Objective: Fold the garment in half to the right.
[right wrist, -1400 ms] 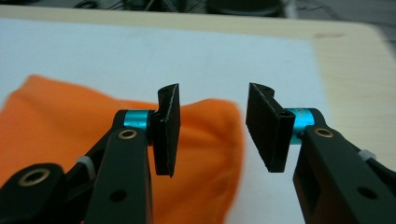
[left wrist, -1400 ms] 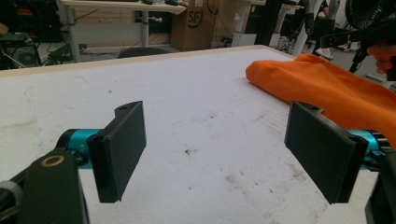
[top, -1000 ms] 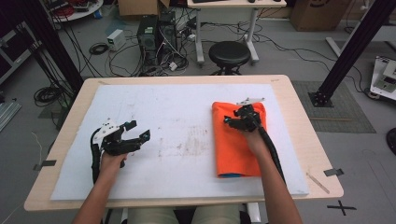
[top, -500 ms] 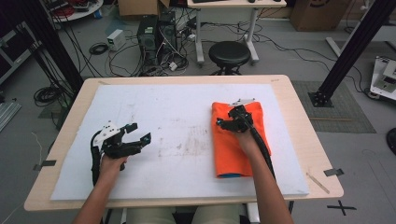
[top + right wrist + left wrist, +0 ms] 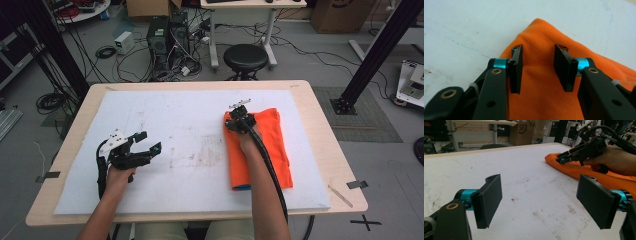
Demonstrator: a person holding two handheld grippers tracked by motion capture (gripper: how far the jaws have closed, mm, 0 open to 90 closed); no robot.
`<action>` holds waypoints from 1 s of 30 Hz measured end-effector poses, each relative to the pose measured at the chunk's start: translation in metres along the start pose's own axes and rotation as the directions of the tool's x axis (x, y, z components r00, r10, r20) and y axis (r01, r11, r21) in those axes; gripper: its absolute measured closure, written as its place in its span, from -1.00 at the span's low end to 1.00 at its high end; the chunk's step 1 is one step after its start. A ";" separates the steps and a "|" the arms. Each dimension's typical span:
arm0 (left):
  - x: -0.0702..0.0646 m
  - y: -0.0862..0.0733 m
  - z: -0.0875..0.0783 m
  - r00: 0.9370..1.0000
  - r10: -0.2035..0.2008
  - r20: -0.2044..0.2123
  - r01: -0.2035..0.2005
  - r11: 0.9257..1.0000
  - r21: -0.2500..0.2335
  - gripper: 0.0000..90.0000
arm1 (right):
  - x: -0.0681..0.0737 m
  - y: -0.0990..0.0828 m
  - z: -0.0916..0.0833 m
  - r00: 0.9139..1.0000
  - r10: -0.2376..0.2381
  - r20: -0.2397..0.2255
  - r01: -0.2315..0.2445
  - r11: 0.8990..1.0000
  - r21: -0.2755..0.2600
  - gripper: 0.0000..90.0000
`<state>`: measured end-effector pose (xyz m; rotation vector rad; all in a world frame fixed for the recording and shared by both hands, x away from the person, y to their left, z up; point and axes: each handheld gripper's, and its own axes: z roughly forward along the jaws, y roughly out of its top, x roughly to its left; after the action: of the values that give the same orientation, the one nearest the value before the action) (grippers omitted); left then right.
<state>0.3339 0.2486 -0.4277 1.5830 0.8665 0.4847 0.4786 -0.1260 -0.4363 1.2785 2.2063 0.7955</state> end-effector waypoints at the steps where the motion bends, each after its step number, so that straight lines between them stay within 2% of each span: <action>1: 0.000 0.000 0.000 1.000 0.002 0.001 -0.002 1.000 0.003 -0.54 | -0.003 0.000 -0.001 1.000 0.013 -0.020 -0.013 1.000 -0.003 0.31; 3: 0.000 0.000 -0.001 1.000 0.003 0.002 -0.003 1.000 0.001 -0.54 | -0.010 0.000 -0.006 0.998 0.030 -0.057 -0.031 0.999 -0.017 0.15; 5: -0.001 0.000 -0.001 1.000 0.004 0.000 -0.004 1.000 0.001 -0.54 | -0.019 -0.001 -0.016 0.994 0.075 -0.084 -0.081 0.995 -0.063 0.09; 6: -0.001 0.000 -0.001 1.000 0.004 -0.001 -0.004 1.000 0.001 -0.54 | -0.026 -0.002 -0.024 0.991 0.102 -0.083 -0.110 0.989 -0.101 0.08; 7: -0.001 0.000 -0.001 1.000 0.006 -0.002 -0.006 1.000 0.002 -0.54 | -0.031 -0.002 -0.028 0.991 0.116 -0.072 -0.124 0.985 -0.123 0.07; 8: -0.001 0.000 -0.001 1.000 0.006 -0.002 -0.006 1.000 0.003 -0.54 | -0.040 -0.004 -0.036 0.988 0.147 -0.036 -0.151 0.976 -0.156 0.07; 10: -0.001 0.001 -0.001 1.000 0.005 -0.002 -0.005 1.000 0.001 -0.54 | -0.053 -0.009 -0.045 0.980 0.195 0.051 -0.183 0.966 -0.181 0.09; 11: -0.001 0.000 -0.001 1.000 0.006 -0.003 -0.006 1.000 0.000 -0.54 | -0.062 -0.014 -0.050 0.970 0.215 0.110 -0.194 0.965 -0.179 0.10; 12: -0.001 0.000 -0.001 1.000 0.005 -0.004 -0.005 1.000 0.001 -0.54 | -0.074 -0.021 -0.053 0.956 0.244 0.163 -0.217 0.962 -0.168 0.13; 13: -0.001 0.000 -0.001 1.000 0.003 -0.005 -0.003 1.000 0.002 -0.54 | -0.081 -0.027 -0.055 0.945 0.267 0.186 -0.239 0.958 -0.161 0.13; 14: 0.000 0.000 -0.001 1.000 0.003 -0.006 -0.003 1.000 0.002 -0.54 | -0.090 -0.034 -0.055 0.931 0.304 0.204 -0.275 0.949 -0.157 0.13; 17: 0.000 -0.001 -0.001 1.000 0.003 -0.006 -0.003 1.000 0.007 -0.54 | -0.111 -0.053 -0.055 0.895 0.405 0.187 -0.383 0.912 -0.144 0.14; 19: -0.001 -0.001 0.000 1.000 0.005 -0.006 -0.005 1.000 0.009 -0.54 | -0.118 -0.060 -0.053 0.883 0.446 0.146 -0.428 0.893 -0.142 0.25; 20: -0.001 -0.001 0.000 1.000 0.004 -0.007 -0.004 1.000 0.008 -0.54 | -0.120 -0.061 -0.052 0.884 0.453 0.119 -0.437 0.889 -0.133 0.40; 21: 0.000 -0.001 0.000 1.000 0.005 -0.007 -0.005 1.000 0.009 -0.54 | -0.121 -0.062 -0.050 0.893 0.440 0.095 -0.428 0.895 -0.123 0.65; 22: 0.000 -0.001 -0.001 1.000 0.004 -0.007 -0.004 1.000 0.009 -0.54 | -0.120 -0.061 -0.050 0.908 0.411 0.085 -0.402 0.910 -0.107 0.93; 23: 0.000 -0.001 -0.001 1.000 0.002 -0.009 -0.002 1.000 0.008 -0.54 | -0.118 -0.059 -0.051 0.923 0.370 0.106 -0.360 0.927 -0.104 0.97; 24: 0.001 -0.001 -0.002 1.000 0.002 -0.010 -0.002 1.000 0.006 -0.54 | -0.116 -0.058 -0.053 0.929 0.348 0.129 -0.335 0.935 -0.114 0.97; 26: 0.001 -0.001 -0.003 1.000 0.001 -0.013 -0.001 1.000 0.004 -0.54 | -0.116 -0.058 -0.058 0.926 0.334 0.174 -0.317 0.941 -0.119 0.98; 28: 0.001 -0.001 -0.003 1.000 0.001 -0.013 -0.001 1.000 0.003 -0.54 | -0.118 -0.063 -0.059 0.927 0.305 0.217 -0.295 0.952 -0.078 0.98; 29: 0.001 -0.001 -0.003 1.000 0.001 -0.011 -0.001 1.000 0.002 -0.54 | -0.118 -0.065 -0.058 0.926 0.297 0.233 -0.291 0.955 -0.060 0.98; 30: 0.001 -0.001 -0.003 1.000 0.002 -0.012 -0.002 1.000 0.001 -0.54 | -0.119 -0.069 -0.057 0.925 0.300 0.235 -0.299 0.953 -0.042 0.98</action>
<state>0.3316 0.2514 -0.4281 1.5838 0.8741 0.4953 0.4544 -0.2728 -0.4292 1.6426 1.8437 0.7121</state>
